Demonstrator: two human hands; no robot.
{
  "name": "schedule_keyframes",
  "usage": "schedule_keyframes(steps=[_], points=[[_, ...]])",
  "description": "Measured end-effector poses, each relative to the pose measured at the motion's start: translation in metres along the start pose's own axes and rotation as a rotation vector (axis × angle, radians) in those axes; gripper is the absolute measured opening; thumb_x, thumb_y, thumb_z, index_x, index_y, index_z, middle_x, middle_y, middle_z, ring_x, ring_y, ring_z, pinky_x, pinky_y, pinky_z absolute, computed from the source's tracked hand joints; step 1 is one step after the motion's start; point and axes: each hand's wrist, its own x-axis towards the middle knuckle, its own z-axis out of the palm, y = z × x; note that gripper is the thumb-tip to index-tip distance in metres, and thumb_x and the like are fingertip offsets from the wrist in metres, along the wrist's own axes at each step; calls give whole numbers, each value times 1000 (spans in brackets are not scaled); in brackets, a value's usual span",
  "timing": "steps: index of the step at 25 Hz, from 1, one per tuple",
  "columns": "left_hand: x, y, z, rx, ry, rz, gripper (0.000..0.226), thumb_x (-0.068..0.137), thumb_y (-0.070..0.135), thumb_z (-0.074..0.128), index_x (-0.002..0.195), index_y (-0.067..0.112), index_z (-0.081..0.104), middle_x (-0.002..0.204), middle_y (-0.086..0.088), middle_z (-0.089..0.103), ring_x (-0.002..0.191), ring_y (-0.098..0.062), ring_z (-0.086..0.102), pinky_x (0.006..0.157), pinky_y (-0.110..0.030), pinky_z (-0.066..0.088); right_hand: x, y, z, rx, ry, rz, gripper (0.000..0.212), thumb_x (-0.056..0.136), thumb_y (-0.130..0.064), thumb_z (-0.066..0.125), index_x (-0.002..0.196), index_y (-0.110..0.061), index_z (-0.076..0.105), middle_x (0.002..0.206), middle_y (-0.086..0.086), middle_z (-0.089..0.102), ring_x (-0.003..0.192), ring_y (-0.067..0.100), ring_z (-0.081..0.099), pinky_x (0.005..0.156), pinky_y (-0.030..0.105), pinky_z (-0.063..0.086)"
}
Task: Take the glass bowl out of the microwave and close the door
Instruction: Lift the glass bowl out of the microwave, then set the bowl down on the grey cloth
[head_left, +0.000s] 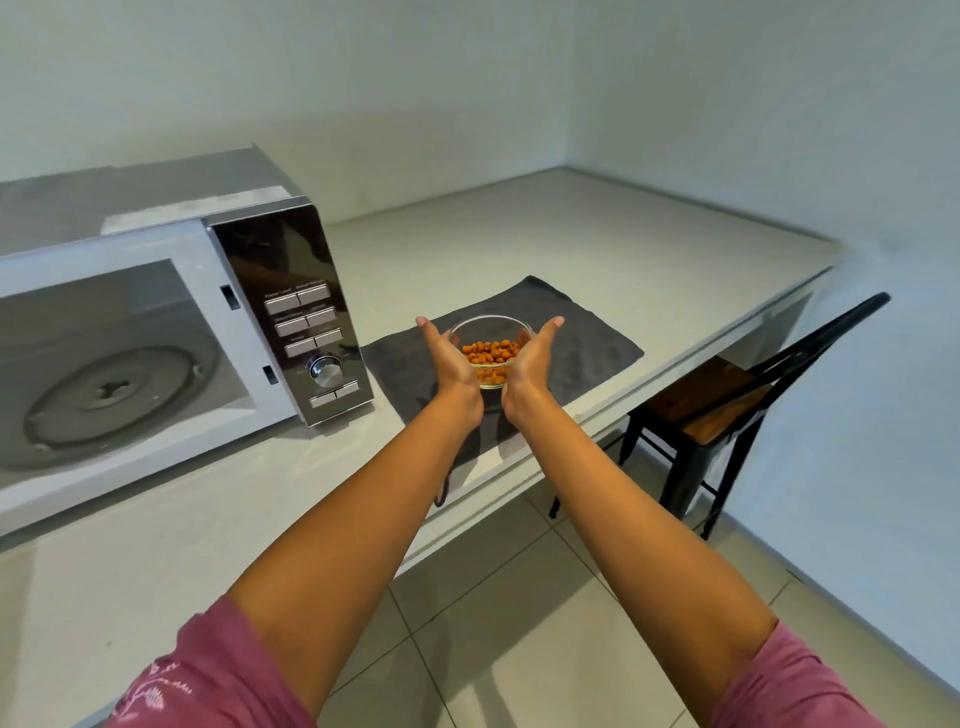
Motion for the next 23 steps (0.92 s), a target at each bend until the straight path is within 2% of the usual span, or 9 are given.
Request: schedule_keyframes(steps=[4,8,11,15,19,21,23], points=[[25,1,8,10,-69,-9,78,91,72,19,147,21,37,154,-4,36,132,-29,43,97,-42,38,23,-4,5,11,23,-47,80,97,-72,16,151,-18,42,151,9,49,133,32,52,111,46,45],[41,-1,15,58,-136,1,80,90,73,21,149,19,32,151,-10,39,113,-24,53,75,-32,46,44,-5,10,-24,66,-83,82,97,-71,15,151,-16,43,150,10,51,133,31,53,112,46,45],[56,-2,17,48,-171,-23,85,88,75,22,151,19,27,153,-11,36,128,-32,48,85,-37,46,55,-6,11,-16,85,-83,82,97,-71,15,151,-16,43,151,10,50,133,31,53,111,45,46],[65,-3,19,82,-184,-30,86,87,77,21,150,19,30,143,-15,47,104,-27,60,71,-34,51,65,-3,9,-12,83,-90,81,98,-70,15,153,-16,40,153,10,48,135,30,52,104,39,46],[67,-4,17,108,-184,-34,84,88,75,19,152,21,27,144,-16,47,118,-32,56,87,-40,49,69,-3,4,-45,62,-82,82,99,-69,13,152,-14,41,152,10,49,134,29,53,93,31,43],[65,-4,15,145,-166,5,80,90,73,18,152,23,25,146,-15,45,123,-31,53,99,-45,46,68,-5,1,-62,91,-98,81,99,-69,13,151,-15,42,149,9,52,133,28,54,99,33,44],[59,-2,13,210,-131,66,78,91,72,19,152,23,26,147,-13,44,128,-31,49,107,-49,41,65,-4,-1,-100,205,-154,76,100,-66,15,147,-14,45,140,7,57,130,27,54,102,36,42]])
